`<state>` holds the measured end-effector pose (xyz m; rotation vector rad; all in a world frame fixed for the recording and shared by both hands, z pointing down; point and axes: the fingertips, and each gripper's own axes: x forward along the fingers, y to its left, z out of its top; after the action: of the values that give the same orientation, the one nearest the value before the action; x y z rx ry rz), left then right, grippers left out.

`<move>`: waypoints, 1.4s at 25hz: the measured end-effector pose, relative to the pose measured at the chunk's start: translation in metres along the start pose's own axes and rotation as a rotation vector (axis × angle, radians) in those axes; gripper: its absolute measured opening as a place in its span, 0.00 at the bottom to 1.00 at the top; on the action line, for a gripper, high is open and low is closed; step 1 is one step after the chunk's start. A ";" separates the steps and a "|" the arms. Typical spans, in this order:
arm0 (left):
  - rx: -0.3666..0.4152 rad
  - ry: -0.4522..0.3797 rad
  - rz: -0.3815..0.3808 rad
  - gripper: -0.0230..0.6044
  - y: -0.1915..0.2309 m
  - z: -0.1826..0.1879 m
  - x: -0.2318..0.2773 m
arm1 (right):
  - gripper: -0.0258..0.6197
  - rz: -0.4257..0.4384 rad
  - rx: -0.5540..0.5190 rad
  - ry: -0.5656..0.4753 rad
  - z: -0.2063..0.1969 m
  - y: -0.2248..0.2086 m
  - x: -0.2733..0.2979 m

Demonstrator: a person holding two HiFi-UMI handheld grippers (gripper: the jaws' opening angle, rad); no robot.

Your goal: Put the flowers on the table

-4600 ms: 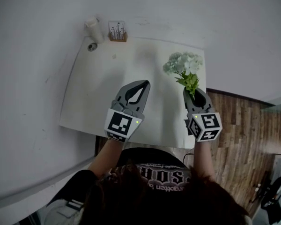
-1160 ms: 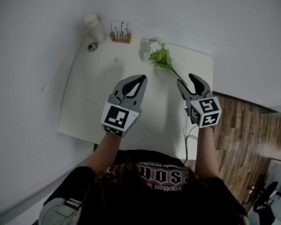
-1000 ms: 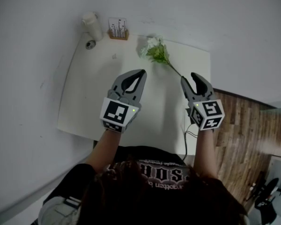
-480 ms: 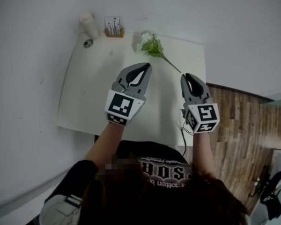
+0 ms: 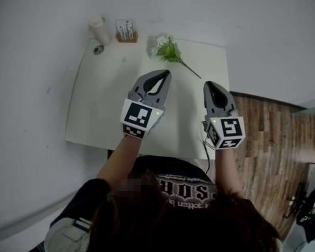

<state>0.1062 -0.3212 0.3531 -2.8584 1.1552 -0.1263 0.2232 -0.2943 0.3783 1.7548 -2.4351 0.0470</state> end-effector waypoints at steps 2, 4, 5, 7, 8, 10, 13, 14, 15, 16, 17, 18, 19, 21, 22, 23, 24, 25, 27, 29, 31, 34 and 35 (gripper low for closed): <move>-0.001 0.000 -0.002 0.03 -0.002 0.000 0.000 | 0.10 -0.001 -0.008 -0.001 0.001 0.001 -0.002; 0.000 0.003 -0.005 0.03 -0.003 -0.001 -0.001 | 0.10 -0.001 -0.018 -0.005 0.002 0.002 -0.003; 0.001 0.004 -0.007 0.03 -0.004 -0.002 -0.001 | 0.10 -0.002 -0.020 -0.007 0.003 0.003 -0.005; 0.001 0.005 -0.008 0.03 -0.005 -0.002 -0.001 | 0.10 -0.003 -0.019 -0.016 0.004 0.003 -0.007; 0.002 0.005 -0.008 0.03 -0.006 -0.003 -0.002 | 0.10 -0.003 -0.018 -0.023 0.005 0.003 -0.008; 0.002 0.006 -0.007 0.03 -0.006 -0.003 -0.002 | 0.10 -0.001 -0.020 -0.036 0.007 0.001 -0.009; 0.002 0.010 -0.004 0.03 -0.005 -0.003 -0.002 | 0.09 -0.007 -0.026 -0.046 0.010 -0.001 -0.011; 0.002 0.011 -0.003 0.03 -0.005 -0.003 -0.002 | 0.09 -0.012 -0.026 -0.049 0.012 -0.002 -0.012; 0.003 0.011 -0.002 0.03 -0.005 -0.002 -0.002 | 0.09 -0.016 -0.026 -0.050 0.013 -0.003 -0.013; 0.002 0.011 -0.001 0.03 -0.005 -0.002 -0.003 | 0.09 -0.019 -0.026 -0.051 0.013 -0.003 -0.013; 0.001 0.010 0.000 0.03 -0.005 -0.003 -0.003 | 0.09 -0.020 -0.026 -0.052 0.013 -0.003 -0.014; 0.001 0.010 0.000 0.03 -0.005 -0.003 -0.003 | 0.09 -0.021 -0.026 -0.052 0.013 -0.004 -0.014; 0.000 0.009 0.001 0.03 -0.005 -0.003 -0.003 | 0.09 -0.021 -0.027 -0.053 0.013 -0.004 -0.014; 0.001 0.009 0.002 0.03 -0.004 -0.004 -0.003 | 0.09 -0.023 -0.029 -0.053 0.014 -0.004 -0.014; 0.001 0.009 0.003 0.03 -0.004 -0.004 -0.004 | 0.09 -0.024 -0.030 -0.054 0.014 -0.004 -0.014; 0.001 0.008 0.004 0.03 -0.004 -0.004 -0.004 | 0.09 -0.024 -0.030 -0.055 0.014 -0.004 -0.015; 0.002 0.007 0.005 0.03 -0.004 -0.004 -0.005 | 0.09 -0.025 -0.029 -0.056 0.014 -0.004 -0.016; 0.002 0.007 0.006 0.03 -0.004 -0.004 -0.005 | 0.09 -0.025 -0.029 -0.057 0.014 -0.004 -0.016; 0.001 0.005 0.008 0.03 -0.004 -0.003 -0.006 | 0.09 -0.026 -0.028 -0.058 0.015 -0.005 -0.017; 0.000 0.005 0.011 0.03 -0.003 -0.003 -0.005 | 0.09 -0.027 -0.029 -0.058 0.015 -0.005 -0.017; 0.000 0.005 0.012 0.03 -0.003 -0.003 -0.005 | 0.09 -0.028 -0.030 -0.054 0.013 -0.006 -0.016; 0.001 0.002 0.007 0.03 -0.003 -0.003 -0.004 | 0.09 -0.028 -0.027 -0.049 0.011 -0.006 -0.016; 0.000 0.002 0.006 0.03 -0.004 -0.003 -0.003 | 0.09 -0.027 -0.027 -0.050 0.011 -0.006 -0.016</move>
<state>0.1061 -0.3163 0.3567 -2.8549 1.1637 -0.1290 0.2327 -0.2821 0.3652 1.7986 -2.4336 -0.0320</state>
